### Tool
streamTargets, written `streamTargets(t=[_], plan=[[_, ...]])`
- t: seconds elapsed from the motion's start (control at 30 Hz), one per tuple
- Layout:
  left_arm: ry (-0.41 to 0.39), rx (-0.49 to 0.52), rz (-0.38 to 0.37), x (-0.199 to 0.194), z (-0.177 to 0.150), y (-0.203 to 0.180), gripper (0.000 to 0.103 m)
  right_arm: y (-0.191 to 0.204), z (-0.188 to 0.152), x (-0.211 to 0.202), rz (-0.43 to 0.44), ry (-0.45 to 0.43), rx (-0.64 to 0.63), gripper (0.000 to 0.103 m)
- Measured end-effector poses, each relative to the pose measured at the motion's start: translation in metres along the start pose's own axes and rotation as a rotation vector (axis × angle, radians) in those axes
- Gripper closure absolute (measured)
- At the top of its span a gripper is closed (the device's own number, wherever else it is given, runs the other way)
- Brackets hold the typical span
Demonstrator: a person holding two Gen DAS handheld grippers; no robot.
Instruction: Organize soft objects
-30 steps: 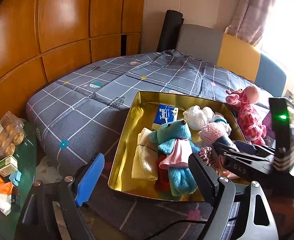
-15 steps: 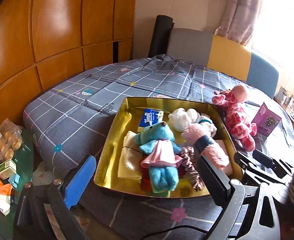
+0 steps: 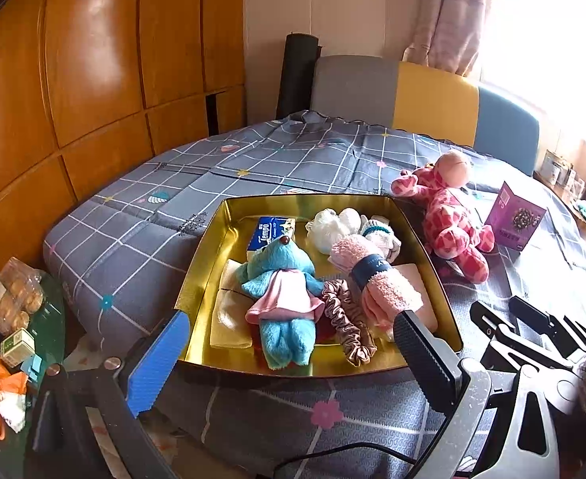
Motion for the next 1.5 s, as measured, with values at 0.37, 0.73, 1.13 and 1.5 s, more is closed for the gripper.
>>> streamTargets(t=[0.37,0.73,1.13,1.5], plan=[[0.019,-0.006,0.005,0.0021,-0.0028,0.0001,0.000,0.0024,-0.0001,-0.0020,0.004,-0.001,-0.002,0.050],[0.027,-0.031,0.016,0.0063,-0.0039,0.0066,0.000,0.0061,-0.0024,0.0007,0.008,0.012,-0.012,0.050],[0.027,-0.033,0.019,0.0064,-0.0039,0.0072,0.000,0.0070,-0.0030,0.0011,0.010,0.014,-0.012,0.050],[0.017,-0.023,0.028,0.0022,-0.0022,0.0054,0.000,0.0080,-0.0034,-0.0001,0.011,0.017,-0.015,0.050]])
Point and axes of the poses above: each gripper's, at about its wrist camera, not at the fingertips, and x roughly the way its jaws point, y to its left, z to its top, the point moved 2 cm from there along x, roughly the way its jaws point, and after that the axes turned 2 degrees about -y, right-handed, at the moved point
